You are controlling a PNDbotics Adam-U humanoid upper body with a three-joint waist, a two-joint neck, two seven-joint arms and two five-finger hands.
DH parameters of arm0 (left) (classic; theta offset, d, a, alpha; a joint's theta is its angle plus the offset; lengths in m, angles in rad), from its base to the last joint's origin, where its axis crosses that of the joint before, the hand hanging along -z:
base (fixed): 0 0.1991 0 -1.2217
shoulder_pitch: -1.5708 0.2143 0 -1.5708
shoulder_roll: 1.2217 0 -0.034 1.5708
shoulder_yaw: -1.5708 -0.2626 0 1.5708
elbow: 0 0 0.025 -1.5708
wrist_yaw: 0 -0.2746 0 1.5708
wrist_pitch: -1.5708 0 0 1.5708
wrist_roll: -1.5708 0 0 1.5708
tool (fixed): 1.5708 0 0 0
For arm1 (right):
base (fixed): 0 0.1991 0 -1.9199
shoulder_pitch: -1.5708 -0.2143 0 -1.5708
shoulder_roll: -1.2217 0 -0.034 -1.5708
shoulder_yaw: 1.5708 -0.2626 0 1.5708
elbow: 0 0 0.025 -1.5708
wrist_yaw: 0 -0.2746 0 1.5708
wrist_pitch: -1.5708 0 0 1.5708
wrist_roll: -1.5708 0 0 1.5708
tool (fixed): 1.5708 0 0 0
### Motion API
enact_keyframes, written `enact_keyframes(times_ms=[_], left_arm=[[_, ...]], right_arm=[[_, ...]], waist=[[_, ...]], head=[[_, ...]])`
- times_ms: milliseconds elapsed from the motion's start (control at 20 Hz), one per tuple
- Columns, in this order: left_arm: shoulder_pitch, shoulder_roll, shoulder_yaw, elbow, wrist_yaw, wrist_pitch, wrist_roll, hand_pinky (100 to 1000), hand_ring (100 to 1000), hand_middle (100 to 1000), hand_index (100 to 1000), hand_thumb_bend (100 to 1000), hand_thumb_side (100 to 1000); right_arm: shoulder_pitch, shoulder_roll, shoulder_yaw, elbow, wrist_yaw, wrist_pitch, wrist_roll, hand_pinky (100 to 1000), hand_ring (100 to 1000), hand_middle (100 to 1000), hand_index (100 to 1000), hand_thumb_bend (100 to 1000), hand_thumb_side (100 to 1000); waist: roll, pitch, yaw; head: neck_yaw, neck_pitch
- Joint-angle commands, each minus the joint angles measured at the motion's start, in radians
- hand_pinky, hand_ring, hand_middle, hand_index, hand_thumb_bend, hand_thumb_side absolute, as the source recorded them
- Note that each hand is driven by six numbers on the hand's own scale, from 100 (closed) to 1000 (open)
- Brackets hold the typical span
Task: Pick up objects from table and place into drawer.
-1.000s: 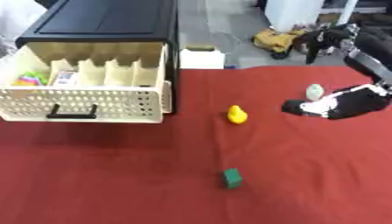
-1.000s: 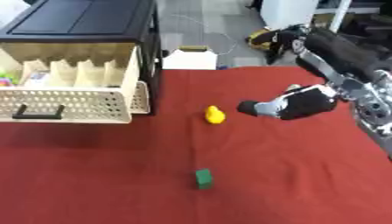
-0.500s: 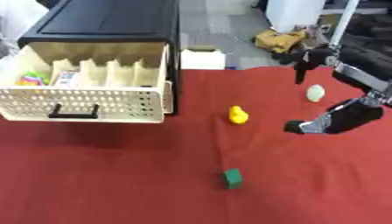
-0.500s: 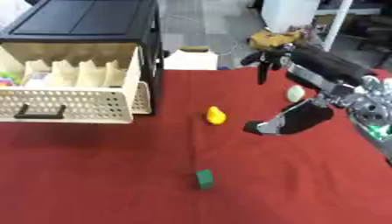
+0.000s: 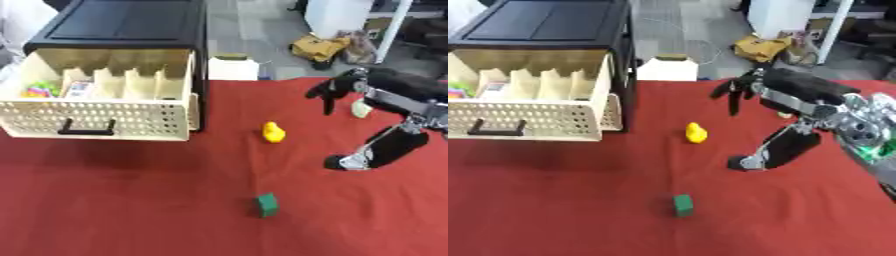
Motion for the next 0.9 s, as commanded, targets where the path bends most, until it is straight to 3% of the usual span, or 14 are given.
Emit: enact_keyframes(times_ms=[50, 450, 900], left_arm=[[-0.008, 0.008, 0.002, -0.012, 0.004, 0.001, -0.004, 100, 100, 100, 753, 125, 1000], [-0.002, 0.003, 0.000, -0.012, 0.008, 0.005, -0.009, 100, 100, 100, 736, 120, 1000], [0.006, -0.003, 0.000, -0.012, 0.013, 0.009, -0.012, 100, 100, 100, 726, 120, 1000]], right_arm=[[-0.022, -0.029, 0.008, -0.016, -0.014, 0.004, 0.027, 758, 803, 561, 896, 580, 184], [-0.051, -0.008, 0.063, -0.016, -0.010, 0.067, 0.071, 734, 782, 535, 901, 631, 212], [-0.077, 0.029, 0.116, -0.016, 0.048, 0.176, 0.104, 725, 775, 533, 858, 667, 257]], waist=[[0.000, -0.019, 0.002], [-0.003, -0.021, 0.007], [-0.005, -0.023, 0.012]], head=[[-0.002, 0.002], [-0.008, 0.007], [-0.016, 0.013]])
